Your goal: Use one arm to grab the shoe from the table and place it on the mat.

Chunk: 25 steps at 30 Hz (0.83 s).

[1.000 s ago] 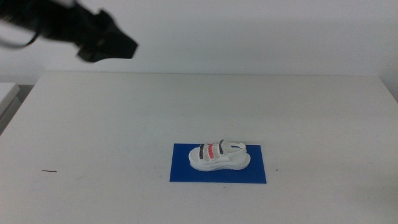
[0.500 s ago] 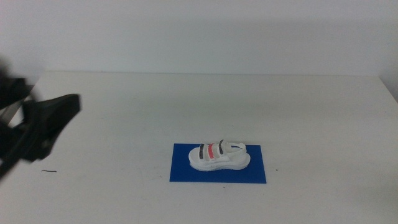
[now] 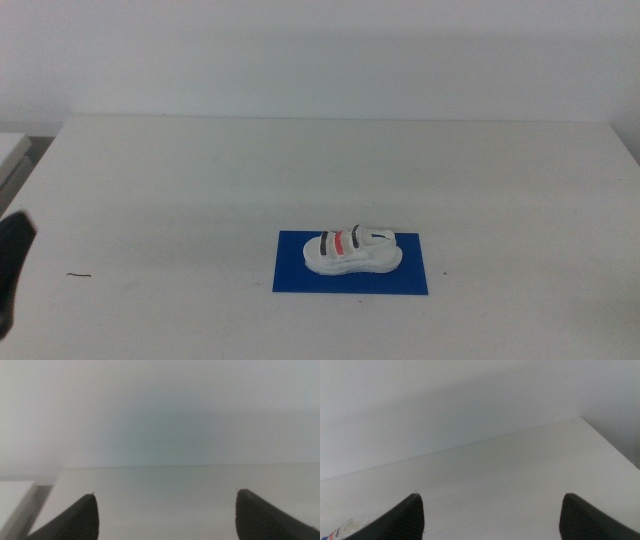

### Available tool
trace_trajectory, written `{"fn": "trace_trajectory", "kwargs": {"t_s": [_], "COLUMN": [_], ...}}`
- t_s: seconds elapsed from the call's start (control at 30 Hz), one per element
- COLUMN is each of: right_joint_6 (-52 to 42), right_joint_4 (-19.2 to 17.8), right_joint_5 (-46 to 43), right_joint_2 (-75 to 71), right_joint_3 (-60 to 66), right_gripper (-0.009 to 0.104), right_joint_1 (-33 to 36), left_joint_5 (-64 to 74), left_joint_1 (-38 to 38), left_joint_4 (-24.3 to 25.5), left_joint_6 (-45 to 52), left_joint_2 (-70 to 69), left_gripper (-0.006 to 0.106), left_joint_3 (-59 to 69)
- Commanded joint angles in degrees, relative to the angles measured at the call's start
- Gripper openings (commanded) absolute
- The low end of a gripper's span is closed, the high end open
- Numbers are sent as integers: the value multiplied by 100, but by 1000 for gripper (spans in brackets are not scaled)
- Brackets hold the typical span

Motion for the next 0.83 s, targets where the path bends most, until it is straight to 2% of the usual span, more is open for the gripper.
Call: {"fn": "trace_trajectory", "kwargs": {"t_s": [0.0, 0.07, 0.13, 0.43, 0.8], "right_joint_6": [-20, -20, -20, -20, -20], "right_joint_4": [-54, -54, -54, -54, -54], "right_joint_5": [-53, -53, -53, -53, -53], "right_joint_2": [-27, -27, -27, -27, -27], "right_joint_3": [14, 14, 14, 14, 14], "right_gripper": [79, 79, 79, 79, 79], "right_joint_1": [10, 10, 10, 10, 10], "left_joint_5": [-202, -389, -499, -620, -709], "left_joint_1": [-3, 11, 61, 101, 101], "left_joint_4": [1286, 1890, 2089, 2089, 2089], "left_joint_6": [-1380, -1900, -2077, -2186, -2153], "left_joint_2": [-433, -791, -1086, -1519, -1519], "left_gripper": [94, 94, 94, 94, 94], "left_joint_3": [353, 720, 1039, 1928, 1936]}}
